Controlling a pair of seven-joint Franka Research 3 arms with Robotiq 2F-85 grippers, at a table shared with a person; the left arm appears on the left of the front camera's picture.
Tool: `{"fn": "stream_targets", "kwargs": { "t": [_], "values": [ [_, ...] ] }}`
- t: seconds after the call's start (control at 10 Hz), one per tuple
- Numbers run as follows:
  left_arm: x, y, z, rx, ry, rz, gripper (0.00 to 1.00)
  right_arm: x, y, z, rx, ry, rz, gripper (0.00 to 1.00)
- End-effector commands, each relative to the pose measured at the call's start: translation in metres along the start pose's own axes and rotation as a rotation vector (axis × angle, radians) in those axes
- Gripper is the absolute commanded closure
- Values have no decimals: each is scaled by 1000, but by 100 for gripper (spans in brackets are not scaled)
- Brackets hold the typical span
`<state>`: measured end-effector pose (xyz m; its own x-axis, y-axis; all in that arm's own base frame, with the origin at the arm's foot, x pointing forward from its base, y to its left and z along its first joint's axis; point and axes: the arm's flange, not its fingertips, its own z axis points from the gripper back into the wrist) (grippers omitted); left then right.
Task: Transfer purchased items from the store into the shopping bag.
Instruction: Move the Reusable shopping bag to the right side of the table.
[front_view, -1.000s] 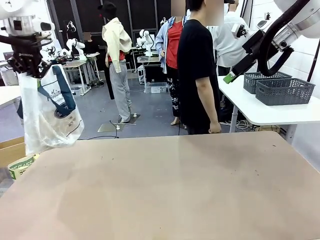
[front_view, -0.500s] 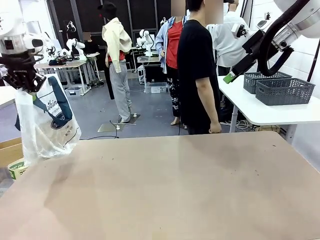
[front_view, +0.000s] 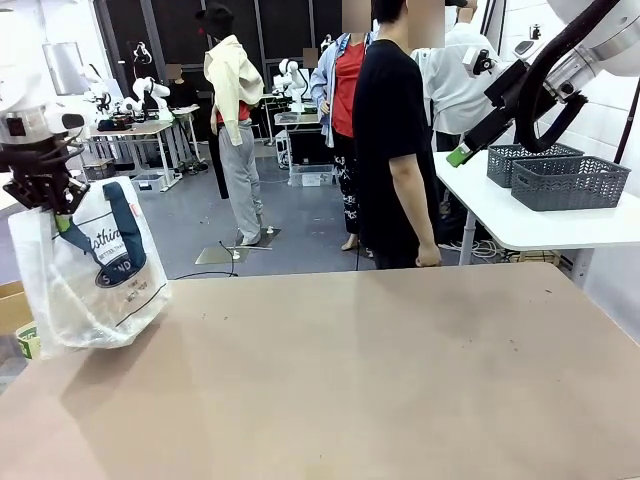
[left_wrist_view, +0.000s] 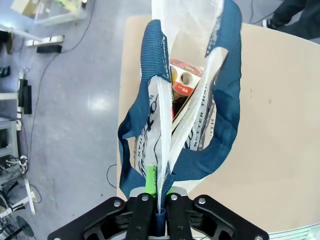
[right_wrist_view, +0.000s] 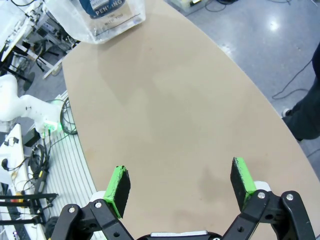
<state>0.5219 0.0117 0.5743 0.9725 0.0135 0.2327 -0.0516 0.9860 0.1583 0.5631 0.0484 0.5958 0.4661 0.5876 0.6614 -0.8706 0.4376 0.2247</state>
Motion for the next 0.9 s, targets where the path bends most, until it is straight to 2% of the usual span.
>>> {"fn": "stream_targets", "kwargs": {
  "t": [0.0,0.3,0.8],
  "values": [
    [-10,4,4,27,-66,19,100,1,-1,-2,-5,-11,0,0],
    [-20,1,-5,2,-55,57,100,1,-1,-2,-5,-11,0,0],
    [-28,0,-15,-10,-2,25,100,1,-1,-2,-5,-11,0,0]
  ]
}}
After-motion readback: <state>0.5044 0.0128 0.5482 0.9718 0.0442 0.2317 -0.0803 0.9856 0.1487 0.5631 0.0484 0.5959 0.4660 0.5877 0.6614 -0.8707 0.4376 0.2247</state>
